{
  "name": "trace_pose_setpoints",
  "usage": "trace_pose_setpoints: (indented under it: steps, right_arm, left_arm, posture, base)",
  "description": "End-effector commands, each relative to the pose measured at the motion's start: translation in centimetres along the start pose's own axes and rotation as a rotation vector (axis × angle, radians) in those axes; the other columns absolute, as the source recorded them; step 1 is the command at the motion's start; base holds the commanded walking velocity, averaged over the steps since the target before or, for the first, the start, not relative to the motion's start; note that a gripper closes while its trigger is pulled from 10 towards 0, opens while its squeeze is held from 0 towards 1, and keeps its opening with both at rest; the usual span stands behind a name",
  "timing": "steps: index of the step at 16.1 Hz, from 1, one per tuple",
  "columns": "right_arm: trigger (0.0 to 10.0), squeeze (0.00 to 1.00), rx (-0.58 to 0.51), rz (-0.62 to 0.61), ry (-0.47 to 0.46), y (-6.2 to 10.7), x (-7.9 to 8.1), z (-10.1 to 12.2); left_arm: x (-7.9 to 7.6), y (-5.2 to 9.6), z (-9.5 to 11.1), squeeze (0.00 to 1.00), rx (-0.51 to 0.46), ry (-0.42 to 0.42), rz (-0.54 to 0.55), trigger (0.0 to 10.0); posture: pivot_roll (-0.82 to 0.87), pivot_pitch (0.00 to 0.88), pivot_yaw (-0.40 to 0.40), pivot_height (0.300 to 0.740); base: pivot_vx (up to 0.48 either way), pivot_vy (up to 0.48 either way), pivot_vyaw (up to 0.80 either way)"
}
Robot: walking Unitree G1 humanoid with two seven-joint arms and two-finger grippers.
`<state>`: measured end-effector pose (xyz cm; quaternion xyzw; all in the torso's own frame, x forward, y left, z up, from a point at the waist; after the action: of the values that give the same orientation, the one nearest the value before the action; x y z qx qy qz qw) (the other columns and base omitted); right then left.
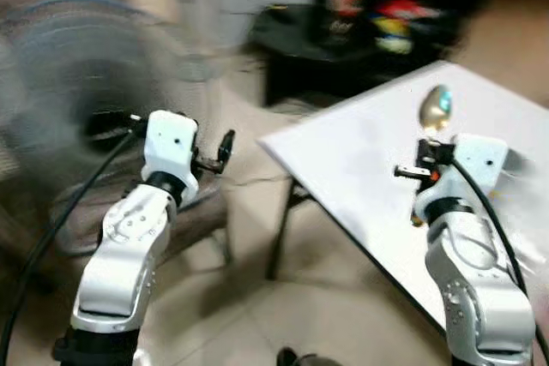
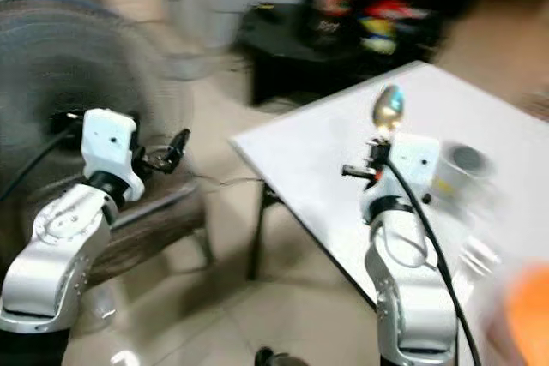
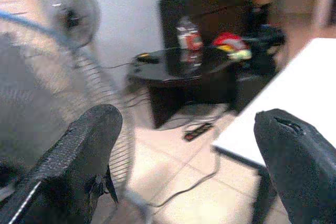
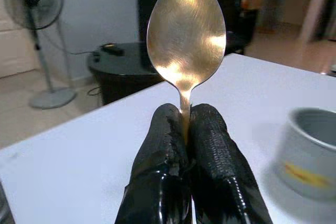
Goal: Setting the table
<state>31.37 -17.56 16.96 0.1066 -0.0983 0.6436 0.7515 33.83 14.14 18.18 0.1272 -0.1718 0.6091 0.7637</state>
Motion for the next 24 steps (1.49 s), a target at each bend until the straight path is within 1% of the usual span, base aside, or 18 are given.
trace_pose_setpoints:
  steps: [1,20,21,24]
  right_arm:
    - [10.0,0.0,-0.022,-0.001,0.007,0.1,0.0,0.6]
    - [10.0,0.0,0.018,0.004,0.007,0.0,0.2,-0.3]
    - [10.0,0.0,0.039,0.017,0.016,0.0,0.3,-0.7]
    - [10.0,0.0,0.093,0.059,0.023,-0.3,0.9,-1.7]
  left_arm:
    - [-0.1,-0.1,0.2,0.0,-0.011,0.007,-0.008,10.0]
    - [-0.2,-0.6,0.2,0.0,-0.02,-0.019,-0.039,10.0]
    - [-0.4,-0.5,0.3,0.0,-0.028,-0.015,-0.048,10.0]
    - [-0.6,-0.5,0.2,0.0,-0.028,-0.004,-0.059,10.0]
  posture:
    - [0.04,0.0,-0.023,0.74]
    - [0.04,0.0,-0.026,0.74]
    - [0.04,0.0,-0.026,0.74]
    - [0.04,0.0,-0.028,0.74]
  base:
    - [0.0,0.364,-0.8]
    - [0.0,0.378,-0.8]
    - [0.0,0.0,-0.8]
    - [0.0,0.0,0.0]
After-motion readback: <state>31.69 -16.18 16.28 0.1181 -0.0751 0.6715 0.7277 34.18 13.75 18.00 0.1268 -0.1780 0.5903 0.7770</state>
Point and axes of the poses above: a point about 5 cm out from each wrist's last joint towards the gripper, its own y axis pointing back from the gripper into the wrist, its own z axis along the axis of the wrist's last joint, x = y × z, the point moved 6 cm from there along -y, pointing out of the wrist towards the gripper, and after that the axes turned 14 degrees about -y, right-handed, at the moved point
